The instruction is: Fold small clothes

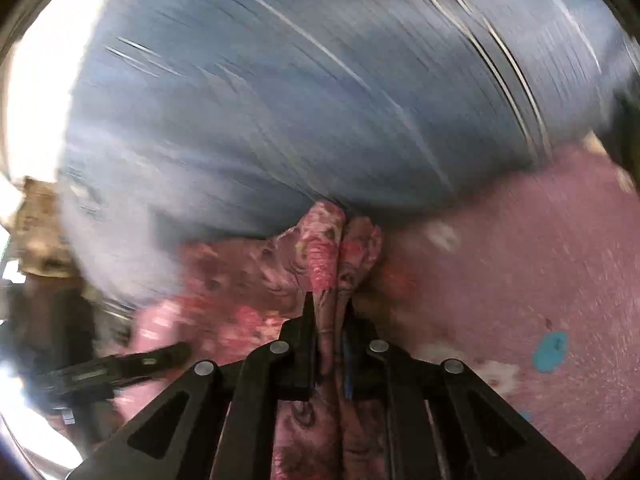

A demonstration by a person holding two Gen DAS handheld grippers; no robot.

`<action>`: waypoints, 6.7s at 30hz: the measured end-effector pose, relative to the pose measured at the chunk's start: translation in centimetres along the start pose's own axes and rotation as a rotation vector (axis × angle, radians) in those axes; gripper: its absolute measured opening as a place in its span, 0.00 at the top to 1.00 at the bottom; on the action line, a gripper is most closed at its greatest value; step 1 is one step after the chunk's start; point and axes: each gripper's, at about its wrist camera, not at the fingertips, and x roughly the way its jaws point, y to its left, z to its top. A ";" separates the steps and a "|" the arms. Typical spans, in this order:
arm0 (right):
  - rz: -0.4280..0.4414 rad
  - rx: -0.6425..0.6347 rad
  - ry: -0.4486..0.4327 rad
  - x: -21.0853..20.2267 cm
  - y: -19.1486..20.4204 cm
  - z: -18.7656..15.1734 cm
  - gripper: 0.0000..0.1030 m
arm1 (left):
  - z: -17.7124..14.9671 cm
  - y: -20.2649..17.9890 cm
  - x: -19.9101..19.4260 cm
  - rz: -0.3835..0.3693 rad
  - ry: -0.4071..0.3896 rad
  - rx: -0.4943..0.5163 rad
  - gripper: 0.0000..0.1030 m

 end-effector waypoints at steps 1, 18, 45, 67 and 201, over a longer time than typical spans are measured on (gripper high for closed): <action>-0.014 0.013 0.017 0.7 -0.6 -0.3 0.89 | -0.2 0.0 -0.2 -0.001 -0.025 -0.002 0.49; 0.113 -0.050 -0.085 -7.5 -1.1 -7.5 0.86 | -13.4 0.3 -4.4 -0.093 -0.029 0.100 0.41; 0.068 -0.127 -0.157 -13.2 -0.2 -9.3 0.52 | -11.2 1.8 -8.4 -0.211 -0.088 0.021 0.35; 0.101 -0.200 -0.033 -5.4 -0.8 -7.7 0.76 | -7.3 -0.8 -4.0 -0.223 -0.104 0.049 0.78; 0.287 -0.032 0.090 -8.4 4.4 -25.6 0.53 | -22.5 18.2 -13.9 -0.261 -0.035 -0.037 0.16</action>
